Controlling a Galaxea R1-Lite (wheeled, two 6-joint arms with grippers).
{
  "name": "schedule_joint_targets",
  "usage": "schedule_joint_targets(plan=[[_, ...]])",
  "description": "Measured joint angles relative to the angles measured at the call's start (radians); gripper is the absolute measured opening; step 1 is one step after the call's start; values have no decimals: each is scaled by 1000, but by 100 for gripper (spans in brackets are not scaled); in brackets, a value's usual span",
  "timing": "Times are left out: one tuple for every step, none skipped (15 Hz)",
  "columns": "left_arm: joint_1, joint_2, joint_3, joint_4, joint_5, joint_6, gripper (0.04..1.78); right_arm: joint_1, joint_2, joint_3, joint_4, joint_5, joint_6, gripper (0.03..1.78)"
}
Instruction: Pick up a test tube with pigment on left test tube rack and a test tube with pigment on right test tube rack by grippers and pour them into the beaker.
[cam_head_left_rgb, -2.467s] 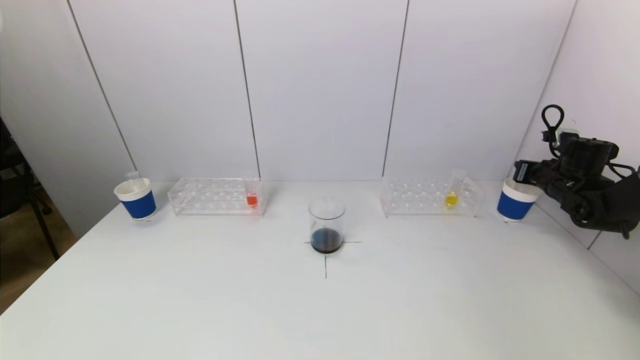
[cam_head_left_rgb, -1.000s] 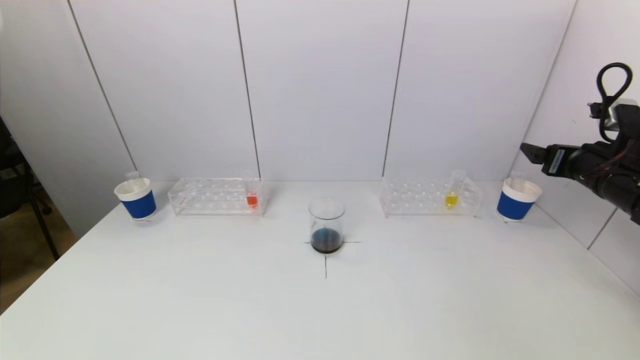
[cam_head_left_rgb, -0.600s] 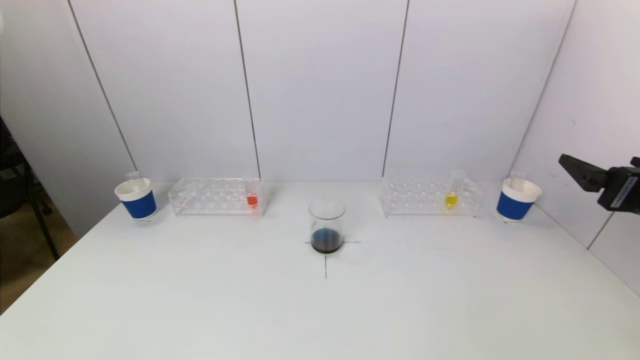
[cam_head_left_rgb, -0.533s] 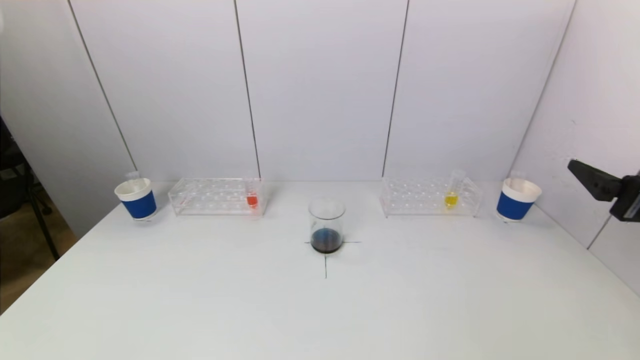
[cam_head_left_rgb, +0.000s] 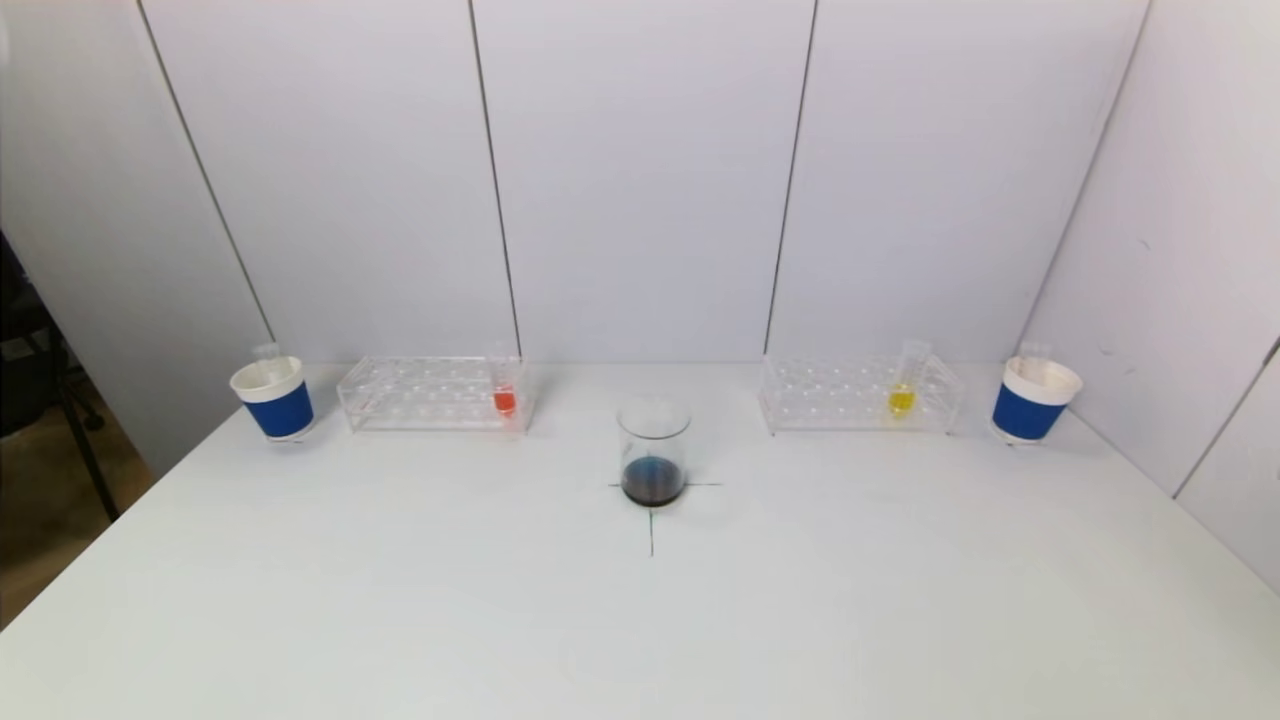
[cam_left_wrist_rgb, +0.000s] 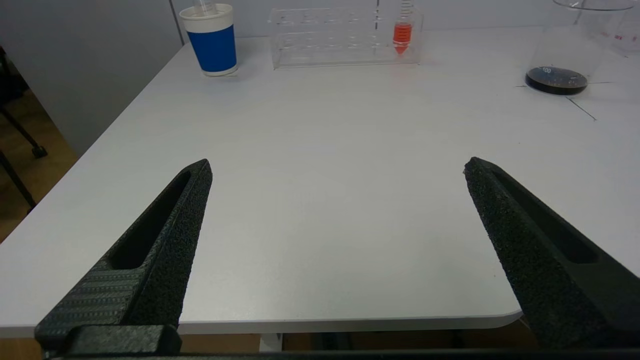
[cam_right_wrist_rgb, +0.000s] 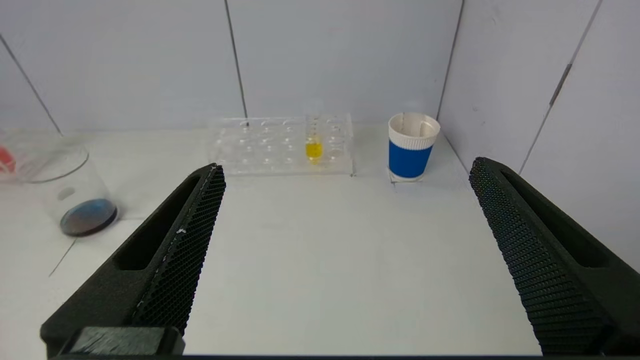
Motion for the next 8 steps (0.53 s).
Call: schedule_joint_targets(plan=[[0,0,0,0,0,0,176,0,-63,9,63,9,0,177],[0,0,0,0,0,0,176,0,-124,23,115,15,-1,177],[0,0,0,0,0,1,176,0,-184,44,148,21,-3,177],[0,0,0,0,0,0,176,0,-250,70,173,24,-8,177],[0,0,0,0,0,0,176,0,-300,89,192,26,-12,177],[0,0,0,0,0,0,176,1,-354,106,217,27,-15,177],[0,0,0,0,0,0,176,8,-403,122,240,28,-17,177],[0,0,0,0,0,0,176,14,-442,138,251,28,-17,177]])
